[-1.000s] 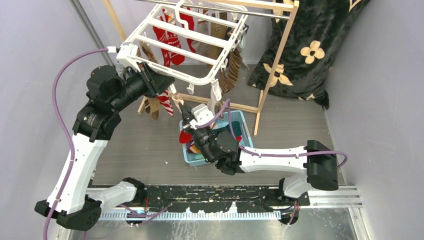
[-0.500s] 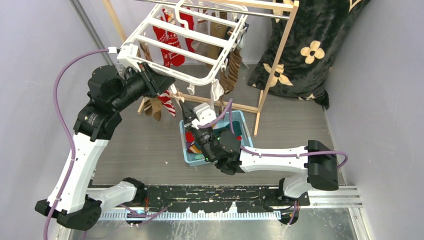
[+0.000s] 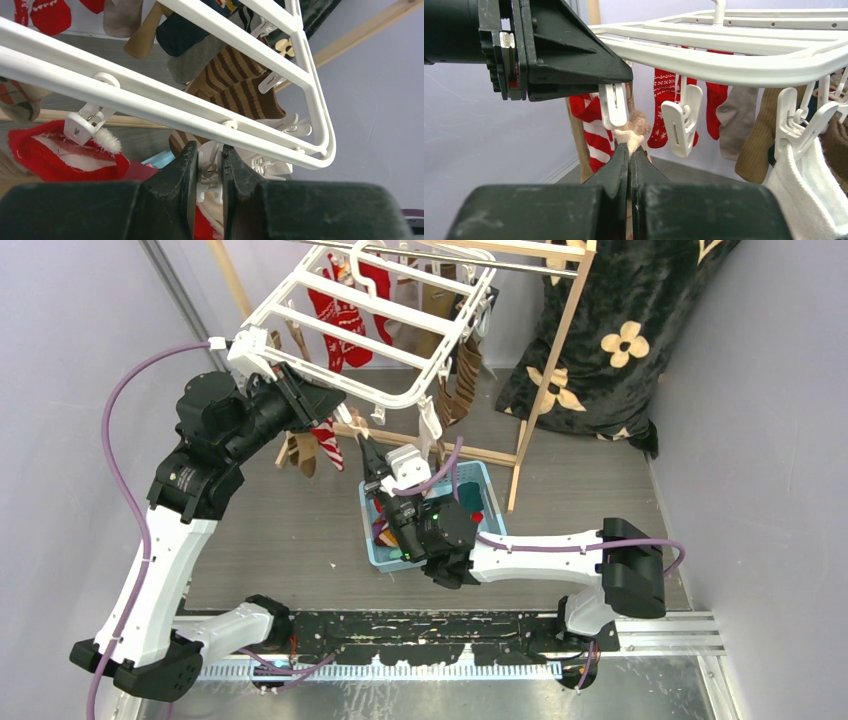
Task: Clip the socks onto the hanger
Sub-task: Clamp the sock onto the hanger.
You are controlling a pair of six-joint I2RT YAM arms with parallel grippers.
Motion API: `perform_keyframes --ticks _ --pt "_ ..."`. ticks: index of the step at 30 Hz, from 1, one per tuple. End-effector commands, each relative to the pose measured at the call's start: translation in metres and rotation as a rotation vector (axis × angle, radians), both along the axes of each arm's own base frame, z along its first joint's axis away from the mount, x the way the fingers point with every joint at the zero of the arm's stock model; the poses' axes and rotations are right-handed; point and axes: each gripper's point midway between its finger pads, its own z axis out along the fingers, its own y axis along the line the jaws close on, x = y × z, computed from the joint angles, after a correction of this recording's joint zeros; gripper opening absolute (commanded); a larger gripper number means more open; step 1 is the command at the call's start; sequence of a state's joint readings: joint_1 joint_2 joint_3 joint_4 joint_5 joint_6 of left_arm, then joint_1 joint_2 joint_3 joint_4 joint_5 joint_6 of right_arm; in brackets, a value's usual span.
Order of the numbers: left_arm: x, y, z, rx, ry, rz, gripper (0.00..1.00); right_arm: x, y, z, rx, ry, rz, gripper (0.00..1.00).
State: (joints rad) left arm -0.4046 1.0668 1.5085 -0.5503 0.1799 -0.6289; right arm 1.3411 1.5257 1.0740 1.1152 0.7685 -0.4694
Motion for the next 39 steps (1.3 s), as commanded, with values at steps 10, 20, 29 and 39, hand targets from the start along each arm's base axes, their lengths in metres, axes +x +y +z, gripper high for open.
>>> perform_keyframes --ticks 10,20,29,39 --pt "0.0 0.007 -0.008 -0.001 0.049 0.045 0.0 -0.007 -0.007 0.037 0.12 -0.053 0.013 0.01" --pt "0.001 0.007 -0.011 0.004 0.054 0.051 0.0 -0.009 0.004 0.042 0.11 -0.075 0.044 0.01" --pt "0.002 0.009 -0.012 0.013 0.05 0.06 0.0 -0.01 0.007 0.053 0.122 -0.099 0.052 0.01" --pt "0.002 0.016 -0.015 0.032 0.048 0.088 0.2 -0.01 0.007 0.047 0.108 -0.091 0.055 0.03"
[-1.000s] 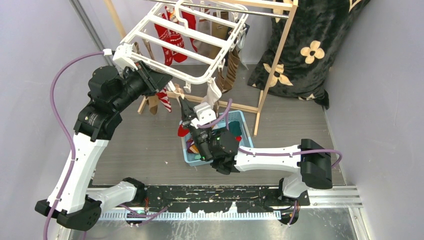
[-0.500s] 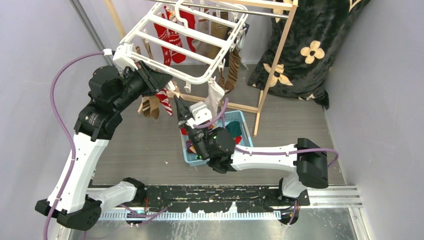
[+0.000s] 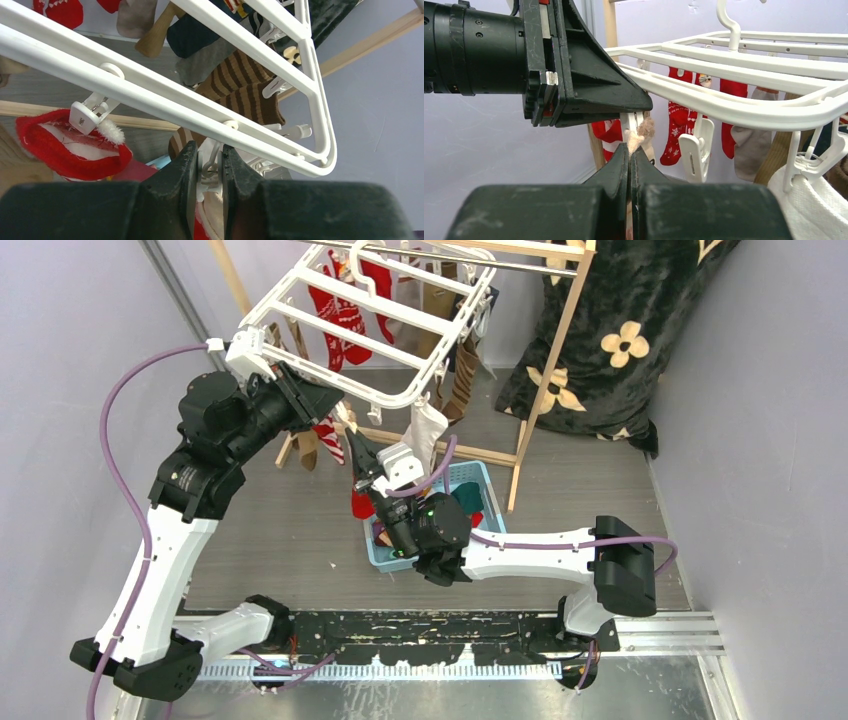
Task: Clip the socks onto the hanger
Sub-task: Clamp the sock onto the hanger.
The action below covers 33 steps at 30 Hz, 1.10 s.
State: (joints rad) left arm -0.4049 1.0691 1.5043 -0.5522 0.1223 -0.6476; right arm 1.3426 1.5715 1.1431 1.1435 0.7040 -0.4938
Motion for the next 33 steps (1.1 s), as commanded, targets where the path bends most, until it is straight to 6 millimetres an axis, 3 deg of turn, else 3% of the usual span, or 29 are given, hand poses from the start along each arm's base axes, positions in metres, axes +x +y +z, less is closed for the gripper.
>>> perform_keyframes --ticks 1,3,6,9,13,15,21,29,33 --pt "-0.005 0.01 -0.012 0.039 0.03 0.035 0.25 -0.007 -0.008 0.025 0.084 -0.025 0.021 0.06" --pt "-0.005 0.013 -0.011 0.046 0.024 0.048 0.35 -0.008 -0.008 0.024 0.078 -0.02 0.033 0.19" --pt "-0.004 0.018 -0.008 0.061 0.0 0.073 0.39 -0.01 -0.01 0.022 0.073 -0.006 0.056 0.53" --pt "-0.001 0.024 -0.007 0.08 -0.015 0.102 0.4 -0.013 -0.02 0.019 0.067 0.022 0.078 0.67" --pt "-0.001 0.025 -0.007 0.088 -0.023 0.104 0.4 -0.024 -0.046 0.019 0.081 0.067 0.166 0.71" --pt "0.0 0.027 -0.007 0.097 -0.025 0.117 0.4 -0.025 -0.061 0.01 0.066 0.099 0.187 0.7" --pt "0.002 0.029 -0.01 0.118 -0.032 0.121 0.4 -0.001 -0.103 0.005 0.082 0.171 0.183 0.64" --pt "0.001 0.029 -0.014 0.129 -0.031 0.113 0.4 0.021 -0.102 0.024 -0.013 0.115 0.156 0.65" --pt "-0.001 0.029 -0.012 0.128 -0.033 0.111 0.4 0.03 -0.098 0.027 -0.046 0.086 0.116 0.71"
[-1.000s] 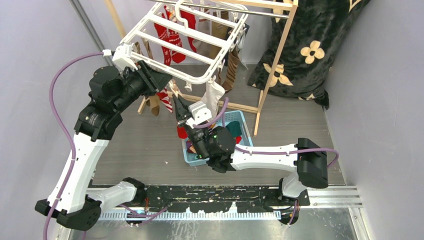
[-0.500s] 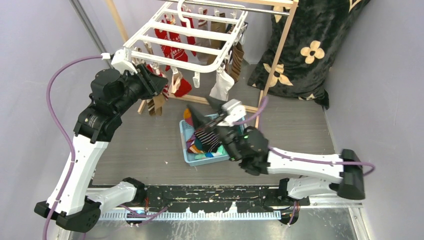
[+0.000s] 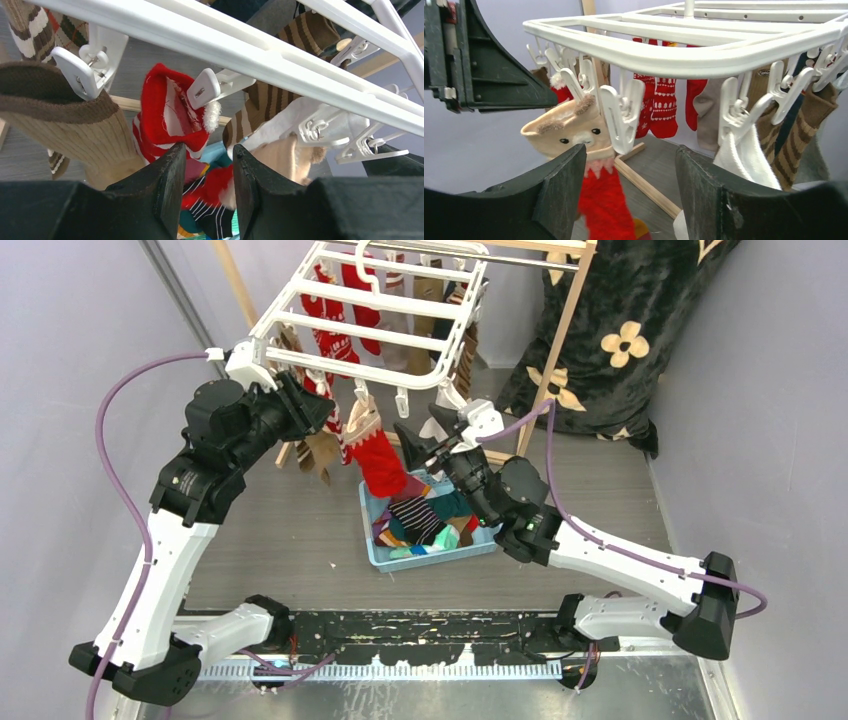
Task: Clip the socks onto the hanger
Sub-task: Clamp the sock onto the hanger, then open the clamp at the hanger.
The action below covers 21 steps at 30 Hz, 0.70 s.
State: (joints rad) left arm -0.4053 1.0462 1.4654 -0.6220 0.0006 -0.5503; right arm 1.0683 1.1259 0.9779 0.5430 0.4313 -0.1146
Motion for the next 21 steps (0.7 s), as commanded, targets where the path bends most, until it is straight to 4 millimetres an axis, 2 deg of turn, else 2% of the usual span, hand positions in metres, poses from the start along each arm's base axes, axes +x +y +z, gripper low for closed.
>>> perform_keyframes --ticks 1,4,9,19,21 --pt "-0.006 0.004 0.017 -0.006 -0.062 0.001 0.4 0.003 -0.002 0.032 0.011 -0.08 -0.029 0.71" --pt "-0.006 0.004 0.017 -0.005 -0.061 0.001 0.4 0.011 -0.002 0.033 0.017 -0.103 -0.077 0.71" --pt "-0.007 0.005 0.019 -0.003 -0.066 0.002 0.4 0.02 -0.01 0.037 0.022 -0.138 -0.162 0.6" --pt "-0.011 0.001 0.021 -0.016 -0.067 -0.025 0.4 0.029 -0.01 0.044 0.0 -0.193 -0.232 0.59" --pt "-0.01 0.001 0.022 -0.016 -0.067 -0.025 0.4 0.03 -0.008 0.045 0.0 -0.199 -0.232 0.54"
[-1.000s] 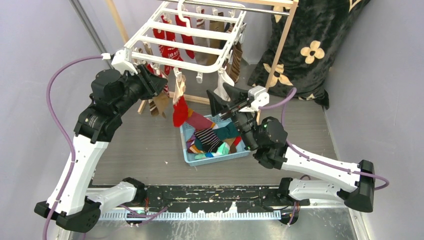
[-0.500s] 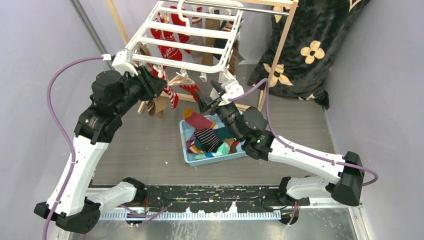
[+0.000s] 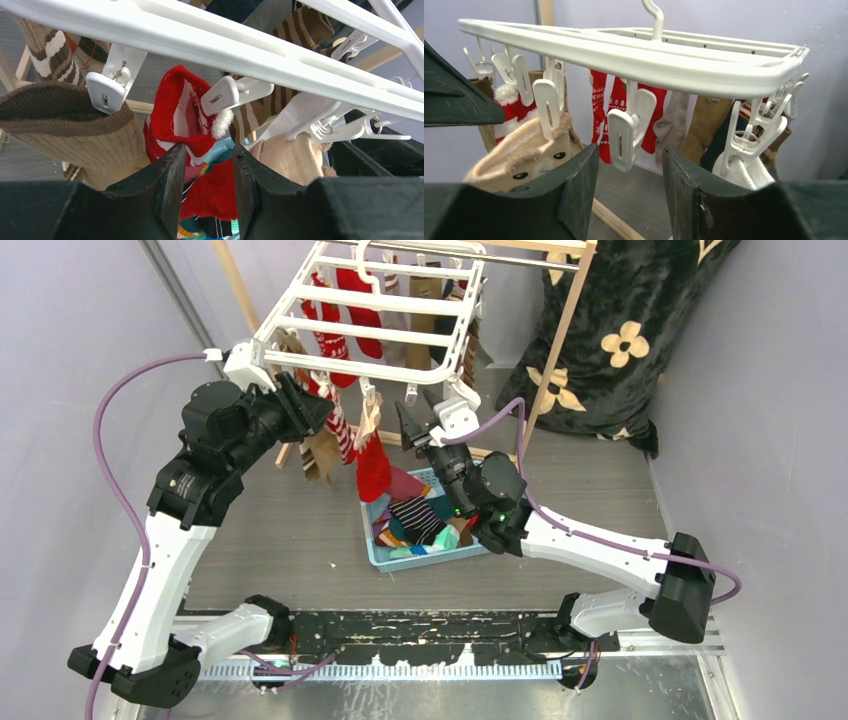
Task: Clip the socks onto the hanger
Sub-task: Open the clamp at the hanger.
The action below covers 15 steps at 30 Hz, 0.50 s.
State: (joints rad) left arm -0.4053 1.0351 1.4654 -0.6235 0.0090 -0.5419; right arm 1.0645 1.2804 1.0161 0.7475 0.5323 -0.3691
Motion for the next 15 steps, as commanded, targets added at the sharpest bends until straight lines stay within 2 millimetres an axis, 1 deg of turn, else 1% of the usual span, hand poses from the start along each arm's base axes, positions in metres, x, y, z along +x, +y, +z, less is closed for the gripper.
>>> perform_keyframes --ticks 1,3,6,9,11,15 --pt "-0.007 0.001 0.019 -0.018 -0.056 -0.016 0.4 -0.002 -0.013 0.045 0.1 -0.088 -0.033 0.5" --pt "-0.008 0.001 0.019 -0.016 -0.057 -0.015 0.4 -0.003 -0.013 0.047 0.11 -0.095 -0.03 0.39" --pt "-0.011 0.001 0.021 -0.019 -0.059 -0.019 0.4 -0.006 -0.017 0.051 0.13 -0.105 -0.024 0.27" --pt "-0.017 0.0 0.023 -0.02 -0.06 -0.04 0.41 -0.012 -0.019 0.053 0.14 -0.107 0.005 0.19" --pt "-0.023 -0.001 0.026 -0.022 -0.068 -0.062 0.41 -0.014 -0.018 0.049 0.139 -0.092 0.029 0.14" --pt "-0.042 -0.007 0.029 -0.001 -0.088 -0.15 0.43 -0.021 -0.015 0.043 0.166 -0.054 0.084 0.09"
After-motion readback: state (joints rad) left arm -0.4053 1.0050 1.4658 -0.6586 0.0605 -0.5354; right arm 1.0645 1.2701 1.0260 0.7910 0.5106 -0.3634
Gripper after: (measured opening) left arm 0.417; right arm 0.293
